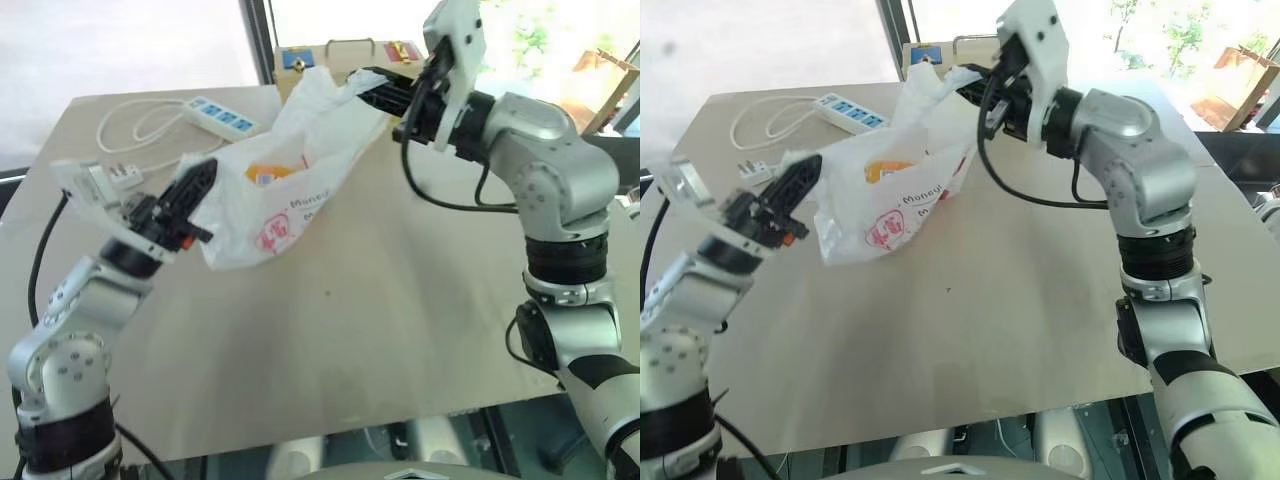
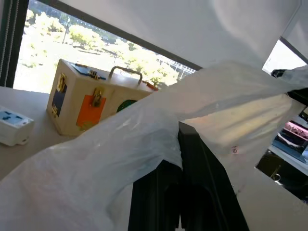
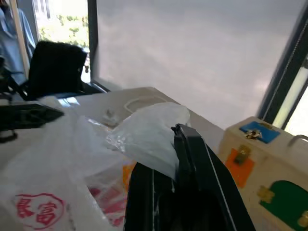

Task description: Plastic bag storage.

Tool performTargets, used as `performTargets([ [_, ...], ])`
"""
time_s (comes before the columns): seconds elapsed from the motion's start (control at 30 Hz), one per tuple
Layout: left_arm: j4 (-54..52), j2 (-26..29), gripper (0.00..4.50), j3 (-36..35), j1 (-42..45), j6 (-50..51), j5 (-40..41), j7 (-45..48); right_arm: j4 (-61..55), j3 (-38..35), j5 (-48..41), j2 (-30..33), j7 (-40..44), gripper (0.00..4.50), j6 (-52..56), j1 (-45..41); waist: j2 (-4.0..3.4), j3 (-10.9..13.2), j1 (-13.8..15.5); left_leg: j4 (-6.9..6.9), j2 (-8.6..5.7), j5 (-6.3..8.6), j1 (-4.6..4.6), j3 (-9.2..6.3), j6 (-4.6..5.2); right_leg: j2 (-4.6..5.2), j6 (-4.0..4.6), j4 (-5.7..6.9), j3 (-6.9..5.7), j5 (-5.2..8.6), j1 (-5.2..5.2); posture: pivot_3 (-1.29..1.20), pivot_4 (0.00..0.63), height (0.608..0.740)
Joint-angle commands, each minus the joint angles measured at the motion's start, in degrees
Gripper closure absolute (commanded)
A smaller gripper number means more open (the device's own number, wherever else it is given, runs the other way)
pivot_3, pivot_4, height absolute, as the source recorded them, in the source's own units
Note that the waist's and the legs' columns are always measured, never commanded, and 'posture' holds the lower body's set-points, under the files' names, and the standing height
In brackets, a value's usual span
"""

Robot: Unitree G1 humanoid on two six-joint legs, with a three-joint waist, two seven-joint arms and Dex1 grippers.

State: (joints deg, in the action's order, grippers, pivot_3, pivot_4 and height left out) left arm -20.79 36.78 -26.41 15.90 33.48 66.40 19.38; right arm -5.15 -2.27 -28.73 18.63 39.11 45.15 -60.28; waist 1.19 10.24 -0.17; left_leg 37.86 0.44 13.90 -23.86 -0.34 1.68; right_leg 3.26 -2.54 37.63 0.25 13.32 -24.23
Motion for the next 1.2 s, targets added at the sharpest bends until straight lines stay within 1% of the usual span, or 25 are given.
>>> performTargets([
  [0.03,6.45,3.85,4.5,3.08,12.43,-1.04,-4.03,5.74,3.66,-8.44,-4.08,0.91,-5.18,4.42,2.44,-5.66,0.01,0.02,0.12,0.04,-0.09,0.0,-0.02,0.03,0.0,0.0,-0.01,0.0,0.01,0.0,0.0,0.0,0.15,0.739],
  [0.13,13.46,5.77,4.5,6.15,25.69,-2.07,-7.01,12.19,12.72,-11.98,-1.28,1.48,-12.94,4.42,-0.04,-10.57,0.01,0.03,-0.08,0.13,-0.17,0.0,-0.08,0.1,0.0,-0.07,-0.02,0.02,-0.02,-0.01,-0.01,0.0,0.15,0.739],
  [0.27,25.92,6.39,4.5,9.63,41.69,-5.43,-13.69,19.7,21.71,-15.0,0.6,3.22,-17.88,4.42,-4.13,-15.26,0.0,0.04,-0.47,0.03,-0.11,-0.02,-0.12,0.27,-0.03,-0.14,-0.01,-0.15,0.0,0.0,-0.05,0.0,0.15,0.739],
  [0.3,28.34,6.36,4.5,10.3,44.3,-6.1,-15.12,21.39,23.08,-15.41,0.8,3.54,-18.69,4.42,-4.82,-16.0,0.0,0.05,-0.55,0.01,-0.12,-0.03,-0.15,0.32,-0.04,-0.14,-0.01,-0.18,-0.01,0.0,-0.06,0.0,0.15,0.739],
  [0.37,34.88,6.07,4.5,12.5,50.31,-8.4,-18.91,26.37,26.51,-13.86,4.18,6.26,-20.41,4.42,-5.61,-16.76,0.0,0.04,-0.72,-0.03,-0.11,-0.14,-0.3,0.41,-0.22,-0.15,-0.02,-0.21,0.02,0.0,-0.2,0.0,0.15,0.739],
  [0.5,44.77,5.15,4.5,15.74,54.95,-13.84,-26.4,33.11,28.88,-12.93,6.03,8.95,-20.34,4.42,-6.21,-17.22,-0.01,0.05,-1.14,-0.02,-0.11,-0.17,-0.9,0.54,-0.25,-0.13,-0.04,0.12,0.19,-0.02,-0.89,0.0,0.15,0.739],
  [0.67,55.42,3.0,4.5,16.84,58.38,-20.17,-32.74,37.27,27.11,-14.19,4.92,10.72,-19.84,4.42,-5.12,-17.89,-0.01,0.05,-2.31,-0.07,-0.04,-0.17,-1.03,0.87,-0.25,-0.15,-0.04,0.27,0.47,-0.02,-1.21,0.0,0.15,0.739],
  [0.8,59.96,1.82,4.5,16.45,59.95,-23.17,-35.5,39.42,24.51,-12.86,3.93,12.0,-17.37,4.42,-2.27,-16.66,-0.01,0.05,-2.24,-0.06,-0.03,-0.17,-1.01,1.05,-0.24,-0.14,-0.05,0.27,0.64,-0.02,-1.31,0.0,0.15,0.739],
  [0.83,60.83,1.71,4.5,16.34,60.16,-24.16,-36.26,39.77,23.64,-12.7,3.41,12.29,-16.57,3.91,-1.11,-16.3,-0.01,0.05,-2.21,-0.05,-0.03,-0.17,-1.02,1.06,-0.23,-0.14,-0.05,0.28,0.66,-0.02,-1.34,0.0,0.15,0.739],
  [0.87,61.59,1.65,4.5,16.15,60.36,-25.02,-36.85,40.04,22.78,-12.65,2.88,12.56,-15.82,3.63,0.06,-15.98,-0.01,0.05,-2.21,-0.03,-0.02,-0.16,-1.02,1.08,-0.23,-0.14,-0.05,0.28,0.67,-0.02,-1.35,0.0,0.15,0.739],
  [0.9,62.09,1.67,4.5,15.73,60.49,-25.54,-37.09,40.17,21.68,-12.59,2.04,12.99,-14.69,3.21,1.51,-15.58,-0.01,0.05,-2.21,-0.01,0.0,-0.16,-1.02,1.09,-0.22,-0.15,-0.05,0.28,0.68,-0.02,-1.35,0.0,0.15,0.739],
  [0.93,62.5,1.65,4.5,15.36,60.65,-25.86,-37.21,40.32,20.91,-12.58,1.47,13.29,-13.96,2.69,2.51,-15.31,-0.01,0.05,-2.21,0.02,0.0,-0.15,-1.02,1.1,-0.21,-0.15,-0.05,0.29,0.69,-0.02,-1.35,0.0,0.15,0.739],
  [0.97,62.99,1.95,4.25,14.8,60.65,-26.24,-37.37,40.24,19.19,-11.87,0.56,14.42,-11.87,2.18,4.41,-14.32,-0.01,0.05,-2.18,0.06,0.0,-0.14,-1.02,1.09,-0.2,-0.15,-0.05,0.3,0.68,-0.02,-1.35,0.0,0.15,0.739],
  [1.03,63.4,2.64,3.7,13.94,60.23,-26.5,-37.45,40.47,16.38,-10.52,-0.93,16.7,-7.83,1.27,7.36,-12.16,-0.01,0.05,-2.11,0.14,0.04,-0.02,-1.03,1.08,0.01,-0.15,-0.05,0.32,0.67,-0.02,-1.34,0.0,0.15,0.739],
  [1.1,62.92,3.49,2.79,13.24,58.9,-25.99,-37.57,40.93,13.6,-8.43,-2.02,19.77,-2.91,0.28,9.25,-9.29,-0.01,0.05,-2.06,0.24,0.04,0.01,-1.07,1.07,0.06,-0.15,-0.06,0.34,0.66,-0.02,-1.34,0.0,0.15,0.739],
  [1.13,62.22,3.94,2.19,12.93,57.95,-25.53,-37.55,41.13,11.92,-7.73,-3.08,21.46,-0.08,0.0,10.16,-7.73,-0.01,0.05,-2.04,0.29,0.04,0.03,-1.08,1.08,0.08,-0.15,-0.07,0.35,0.66,-0.03,-1.33,0.0,0.15,0.739],
  [1.17,61.5,4.36,1.71,12.55,57.02,-24.95,-37.36,41.37,10.42,-7.14,-3.92,23.07,2.79,0.0,10.34,-6.21,-0.01,0.05,-2.04,0.31,0.03,0.03,-1.08,1.09,0.1,-0.14,-0.08,0.36,0.67,-0.03,-1.33,0.0,0.15,0.739],
  [1.2,60.45,4.87,1.38,11.98,55.89,-24.08,-36.9,41.6,9.13,-7.12,-5.12,24.51,5.61,0.0,10.62,-4.76,-0.01,0.05,-2.02,0.33,0.04,0.04,-1.08,1.1,0.11,-0.14,-0.09,0.37,0.68,-0.04,-1.33,0.0,0.15,0.739],
])
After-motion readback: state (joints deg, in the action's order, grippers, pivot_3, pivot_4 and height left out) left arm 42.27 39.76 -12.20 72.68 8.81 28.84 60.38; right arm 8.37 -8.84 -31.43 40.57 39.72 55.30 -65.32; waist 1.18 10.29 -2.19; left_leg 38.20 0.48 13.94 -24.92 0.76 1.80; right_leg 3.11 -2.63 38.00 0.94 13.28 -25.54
